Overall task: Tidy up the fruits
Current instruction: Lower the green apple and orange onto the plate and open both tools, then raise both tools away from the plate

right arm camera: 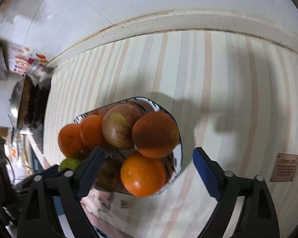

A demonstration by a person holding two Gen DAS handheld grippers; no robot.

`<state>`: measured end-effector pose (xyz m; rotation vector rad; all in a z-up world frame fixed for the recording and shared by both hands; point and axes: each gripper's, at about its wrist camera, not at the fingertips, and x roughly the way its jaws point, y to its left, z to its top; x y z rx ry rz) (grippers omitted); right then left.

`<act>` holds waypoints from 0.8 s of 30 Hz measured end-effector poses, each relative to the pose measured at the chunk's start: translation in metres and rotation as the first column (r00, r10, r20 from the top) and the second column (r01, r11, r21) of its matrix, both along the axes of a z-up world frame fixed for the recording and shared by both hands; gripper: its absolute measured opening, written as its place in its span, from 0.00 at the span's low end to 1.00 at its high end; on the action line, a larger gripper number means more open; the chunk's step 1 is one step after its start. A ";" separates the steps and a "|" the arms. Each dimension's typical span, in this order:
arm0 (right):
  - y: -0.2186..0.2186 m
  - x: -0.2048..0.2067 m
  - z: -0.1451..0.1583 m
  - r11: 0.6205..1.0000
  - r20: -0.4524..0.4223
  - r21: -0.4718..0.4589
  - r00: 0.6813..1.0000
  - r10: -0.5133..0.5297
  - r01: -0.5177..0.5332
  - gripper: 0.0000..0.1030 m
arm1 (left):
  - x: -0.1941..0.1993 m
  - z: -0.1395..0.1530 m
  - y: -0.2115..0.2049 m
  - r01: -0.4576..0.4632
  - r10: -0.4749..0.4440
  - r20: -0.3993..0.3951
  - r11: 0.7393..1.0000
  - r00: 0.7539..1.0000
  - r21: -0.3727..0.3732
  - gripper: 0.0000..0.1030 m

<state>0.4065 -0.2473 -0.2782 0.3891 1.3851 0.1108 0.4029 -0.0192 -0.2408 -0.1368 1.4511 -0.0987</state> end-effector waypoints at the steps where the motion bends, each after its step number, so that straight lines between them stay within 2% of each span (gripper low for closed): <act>1: 0.005 -0.004 0.006 0.999 0.016 -0.031 1.000 0.018 -0.017 0.91 | -0.003 0.002 0.003 -0.007 0.007 0.009 1.000 1.000 0.003 0.76; 2: 0.012 -0.009 0.013 0.998 0.033 -0.060 0.999 0.037 -0.035 0.94 | -0.009 0.004 0.007 -0.019 0.019 0.021 1.000 1.000 0.009 0.84; 3: 0.019 -0.015 0.019 0.995 0.049 -0.088 0.997 0.059 -0.054 0.95 | -0.014 0.006 0.010 -0.027 0.026 0.030 1.000 0.999 0.016 0.86; 9: 0.053 -0.055 0.048 0.968 0.110 -0.209 0.981 0.162 -0.136 0.95 | -0.048 0.017 0.026 -0.060 0.051 0.096 0.994 0.994 0.093 0.86; 13: 0.061 -0.074 0.063 0.964 0.125 -0.226 0.977 0.174 -0.142 0.95 | -0.069 0.027 0.026 -0.056 0.042 0.115 0.992 0.992 0.114 0.87; 17: 0.062 -0.095 0.088 0.962 0.162 -0.239 0.971 0.174 -0.132 0.95 | -0.090 0.051 0.023 -0.047 0.020 0.189 0.989 0.982 0.141 0.95; 24: 0.060 -0.139 0.135 0.965 0.245 -0.241 0.956 0.164 -0.104 0.95 | -0.131 0.097 0.015 -0.025 -0.015 0.285 0.990 0.958 0.135 0.95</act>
